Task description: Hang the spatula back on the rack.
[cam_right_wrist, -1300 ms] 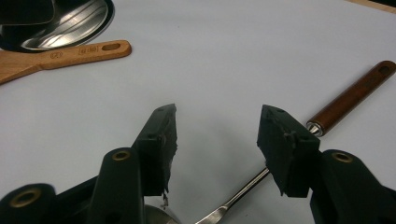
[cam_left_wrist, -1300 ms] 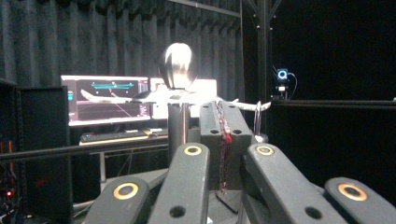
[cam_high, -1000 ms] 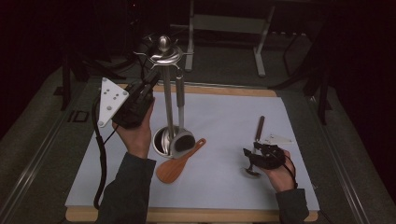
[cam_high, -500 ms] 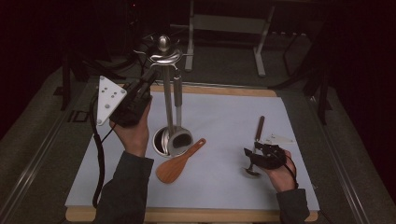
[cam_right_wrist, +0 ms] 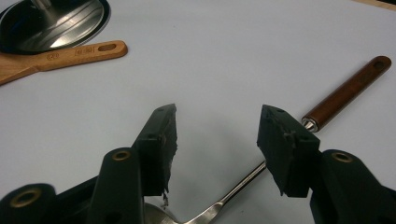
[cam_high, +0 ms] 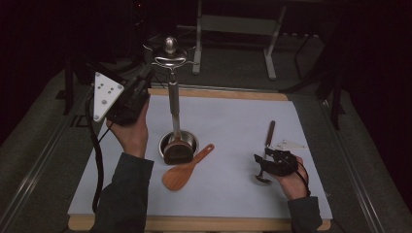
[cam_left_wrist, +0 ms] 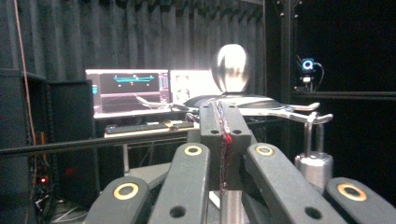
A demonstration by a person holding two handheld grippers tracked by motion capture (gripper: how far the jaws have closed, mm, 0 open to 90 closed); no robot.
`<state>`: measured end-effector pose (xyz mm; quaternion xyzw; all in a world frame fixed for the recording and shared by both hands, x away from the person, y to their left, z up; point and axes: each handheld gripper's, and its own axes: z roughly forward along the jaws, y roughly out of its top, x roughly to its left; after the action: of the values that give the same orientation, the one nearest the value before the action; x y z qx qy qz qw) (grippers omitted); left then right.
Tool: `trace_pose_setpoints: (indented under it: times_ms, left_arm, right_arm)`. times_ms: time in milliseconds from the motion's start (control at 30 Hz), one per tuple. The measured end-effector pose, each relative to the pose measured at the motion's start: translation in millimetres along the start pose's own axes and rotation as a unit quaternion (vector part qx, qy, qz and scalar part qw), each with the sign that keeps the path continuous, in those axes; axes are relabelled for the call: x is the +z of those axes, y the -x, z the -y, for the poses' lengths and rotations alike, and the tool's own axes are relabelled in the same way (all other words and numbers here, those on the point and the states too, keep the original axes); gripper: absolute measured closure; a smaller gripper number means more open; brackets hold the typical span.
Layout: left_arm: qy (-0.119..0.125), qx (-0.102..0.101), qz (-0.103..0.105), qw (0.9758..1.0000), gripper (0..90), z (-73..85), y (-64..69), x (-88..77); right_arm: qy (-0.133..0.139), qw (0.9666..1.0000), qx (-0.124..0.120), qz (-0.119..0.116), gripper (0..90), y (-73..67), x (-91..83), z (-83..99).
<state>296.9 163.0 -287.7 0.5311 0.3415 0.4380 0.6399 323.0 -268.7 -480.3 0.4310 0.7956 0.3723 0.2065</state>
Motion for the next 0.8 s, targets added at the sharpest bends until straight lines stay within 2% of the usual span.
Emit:
trace_pose_setpoints:
  times_ms: [800]
  left_arm:
    - [-0.028, 0.001, -0.029, 0.9992, 89.9, -6.3, -23.2, 18.5]
  right_arm:
    - [0.004, 1.0000, 0.004, 0.002, 47.2, 2.2, -2.5, 0.1]
